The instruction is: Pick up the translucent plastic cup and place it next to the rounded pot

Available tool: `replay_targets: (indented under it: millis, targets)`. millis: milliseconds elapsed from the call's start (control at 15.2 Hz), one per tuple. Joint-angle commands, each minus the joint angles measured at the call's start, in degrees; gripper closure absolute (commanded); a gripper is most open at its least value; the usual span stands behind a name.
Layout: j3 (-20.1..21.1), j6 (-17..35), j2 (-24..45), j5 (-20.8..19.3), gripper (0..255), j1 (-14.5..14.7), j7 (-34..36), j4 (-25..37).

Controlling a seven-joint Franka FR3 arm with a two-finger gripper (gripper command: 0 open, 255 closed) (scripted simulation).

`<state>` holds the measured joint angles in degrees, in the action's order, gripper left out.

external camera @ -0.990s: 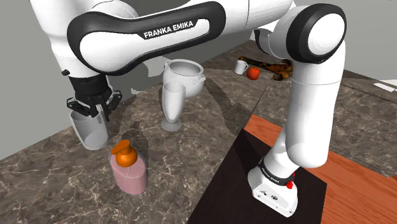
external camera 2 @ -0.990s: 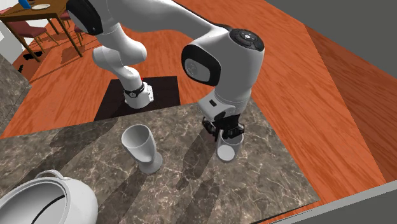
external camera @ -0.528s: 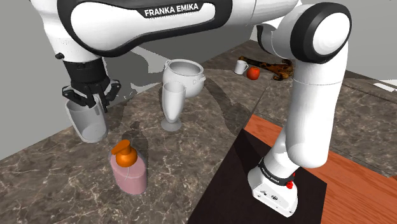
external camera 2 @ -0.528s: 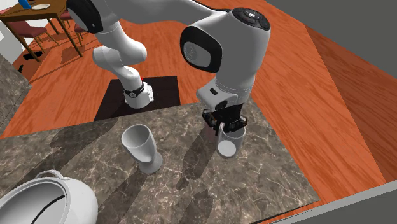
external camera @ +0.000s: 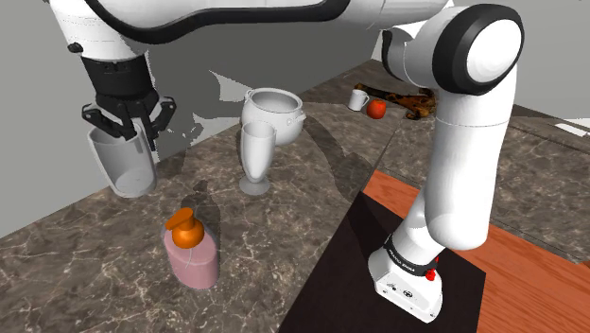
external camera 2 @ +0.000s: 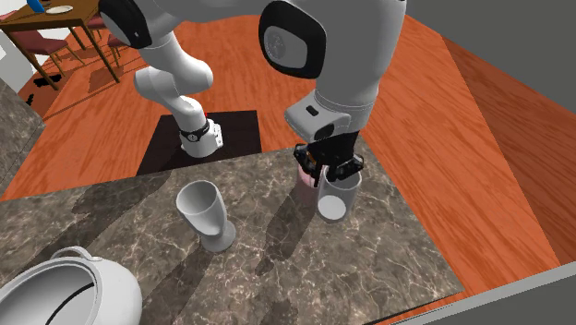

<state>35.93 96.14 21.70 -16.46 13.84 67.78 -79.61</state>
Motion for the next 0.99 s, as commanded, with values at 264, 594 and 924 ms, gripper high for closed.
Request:
replay_targets:
  millis: [264,594,924]
  targets:
    - [0.08,-5.08,0.76,-0.33,255,1.18,-0.35,5.85]
    - [0.02,-9.66,2.04,-1.03,255,2.61,-0.62,11.68]
    - [0.04,-11.27,0.68,-0.34,255,1.5,-1.91,12.24]
